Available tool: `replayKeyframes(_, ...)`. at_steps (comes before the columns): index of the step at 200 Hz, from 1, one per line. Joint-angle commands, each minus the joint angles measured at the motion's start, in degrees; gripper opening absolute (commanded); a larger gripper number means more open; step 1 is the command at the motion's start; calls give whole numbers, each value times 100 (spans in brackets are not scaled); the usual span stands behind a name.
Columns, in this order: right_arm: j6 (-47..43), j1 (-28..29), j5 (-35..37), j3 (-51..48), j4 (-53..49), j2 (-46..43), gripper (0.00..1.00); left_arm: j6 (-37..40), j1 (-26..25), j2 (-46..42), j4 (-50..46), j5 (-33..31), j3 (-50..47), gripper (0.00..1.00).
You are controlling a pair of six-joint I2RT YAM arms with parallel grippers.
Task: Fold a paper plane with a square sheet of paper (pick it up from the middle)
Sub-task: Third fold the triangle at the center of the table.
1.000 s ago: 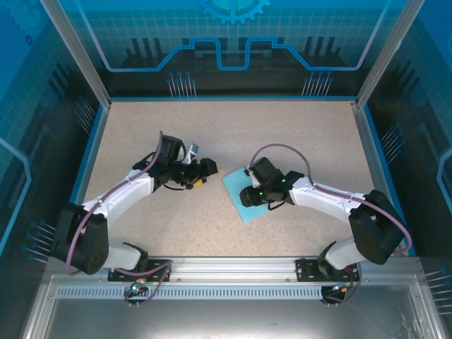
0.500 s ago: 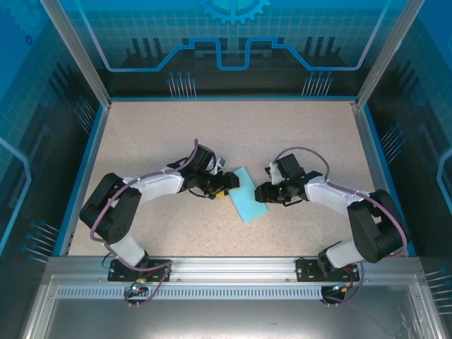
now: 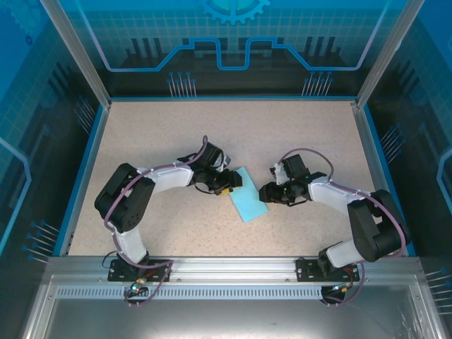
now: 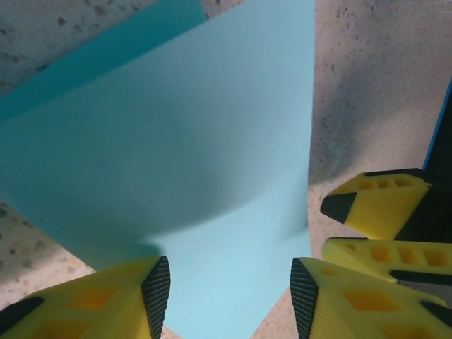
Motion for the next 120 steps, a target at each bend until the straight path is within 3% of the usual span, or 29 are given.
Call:
replayKeyframes(1, -65, -95, -527, -51, 125, 147, 48, 357, -21, 82, -474, -219, 184, 50)
replayKeyframes(73, -87, -95, -975, -75, 110, 347, 47, 659, -24, 327, -856, -434, 387, 44)
replayKeyframes(120, -34, -95, -1032, -158, -96, 122, 38, 771, -26, 503, -953, -461, 485, 43)
